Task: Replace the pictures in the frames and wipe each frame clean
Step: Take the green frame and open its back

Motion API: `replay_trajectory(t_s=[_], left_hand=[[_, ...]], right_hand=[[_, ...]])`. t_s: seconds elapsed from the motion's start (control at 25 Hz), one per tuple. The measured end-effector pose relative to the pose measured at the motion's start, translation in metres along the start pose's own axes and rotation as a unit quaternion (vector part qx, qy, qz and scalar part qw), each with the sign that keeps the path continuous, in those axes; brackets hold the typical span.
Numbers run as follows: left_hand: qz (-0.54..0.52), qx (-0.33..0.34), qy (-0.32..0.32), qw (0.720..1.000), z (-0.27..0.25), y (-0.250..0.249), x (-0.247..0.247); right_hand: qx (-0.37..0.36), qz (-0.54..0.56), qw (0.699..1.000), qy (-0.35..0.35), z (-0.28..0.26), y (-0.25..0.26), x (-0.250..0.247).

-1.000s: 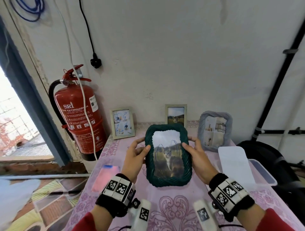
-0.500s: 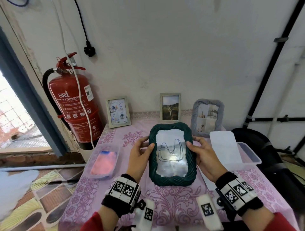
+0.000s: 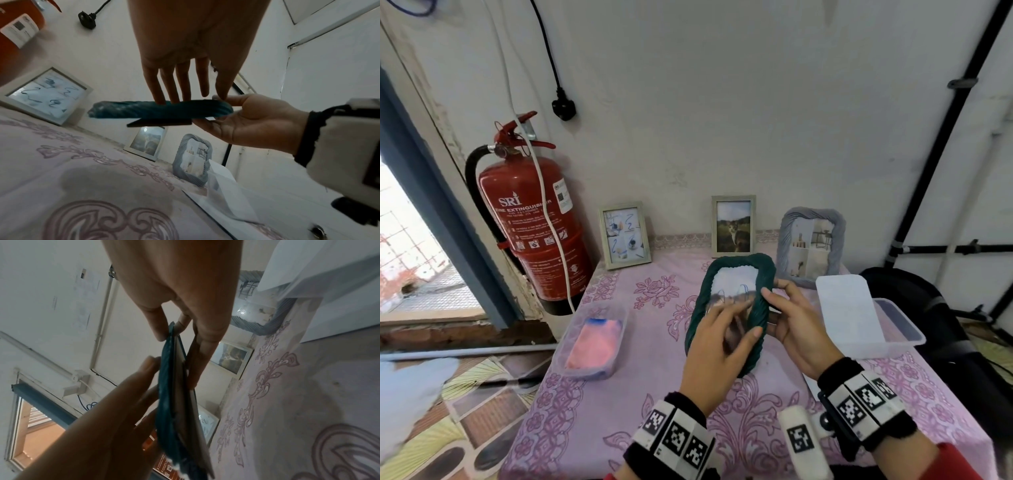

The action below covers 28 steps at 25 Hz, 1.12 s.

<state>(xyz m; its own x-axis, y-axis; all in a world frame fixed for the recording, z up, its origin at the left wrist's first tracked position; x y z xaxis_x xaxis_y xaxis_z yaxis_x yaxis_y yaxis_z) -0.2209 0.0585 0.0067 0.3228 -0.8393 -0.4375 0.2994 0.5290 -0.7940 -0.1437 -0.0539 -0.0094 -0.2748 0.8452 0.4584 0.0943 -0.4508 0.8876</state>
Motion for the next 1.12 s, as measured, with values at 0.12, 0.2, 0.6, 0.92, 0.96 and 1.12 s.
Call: replay_trajectory(t_s=[0.12,0.2,0.6,0.92,0.96,1.12], left_hand=[[-0.061,-0.027,-0.012,0.998,0.001,0.002,0.001],[-0.137,-0.048,-0.018,0.989,0.002,0.006,0.000],[-0.322,-0.108,-0.078,0.937,0.008,0.041,-0.023],[-0.392,-0.204,-0.101,0.891,-0.004,0.090,-0.020],[-0.376,-0.215,-0.100,0.896,-0.005,0.097,-0.021],[-0.282,-0.256,-0.082,0.921,-0.011,0.124,-0.025]], right_hand=[[-0.001,0.011,1.000,0.020,0.000,0.001,0.006],[0.000,0.007,1.000,0.017,0.000,-0.001,0.005],[-0.037,-0.230,0.971,-0.059,0.001,-0.016,-0.025],[0.040,-0.232,0.971,-0.037,0.000,-0.052,-0.047],[0.037,-0.240,0.970,-0.031,0.000,-0.053,-0.048],[0.045,-0.250,0.967,-0.028,-0.001,-0.062,-0.059]])
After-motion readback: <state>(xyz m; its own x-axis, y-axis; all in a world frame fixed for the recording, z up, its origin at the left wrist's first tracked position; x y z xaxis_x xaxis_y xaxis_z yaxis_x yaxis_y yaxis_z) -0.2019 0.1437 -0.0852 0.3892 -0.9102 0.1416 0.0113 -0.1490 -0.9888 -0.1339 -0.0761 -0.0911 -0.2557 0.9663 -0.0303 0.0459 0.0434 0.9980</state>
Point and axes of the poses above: each hand's wrist, its own z-axis towards the middle knuckle, its own x-axis out of the palm, y = z × x, the point moved 8 cm from there along z, towards the middle knuckle, and after that the axes turned 3 degrees about -x, right-handed, at the moved point
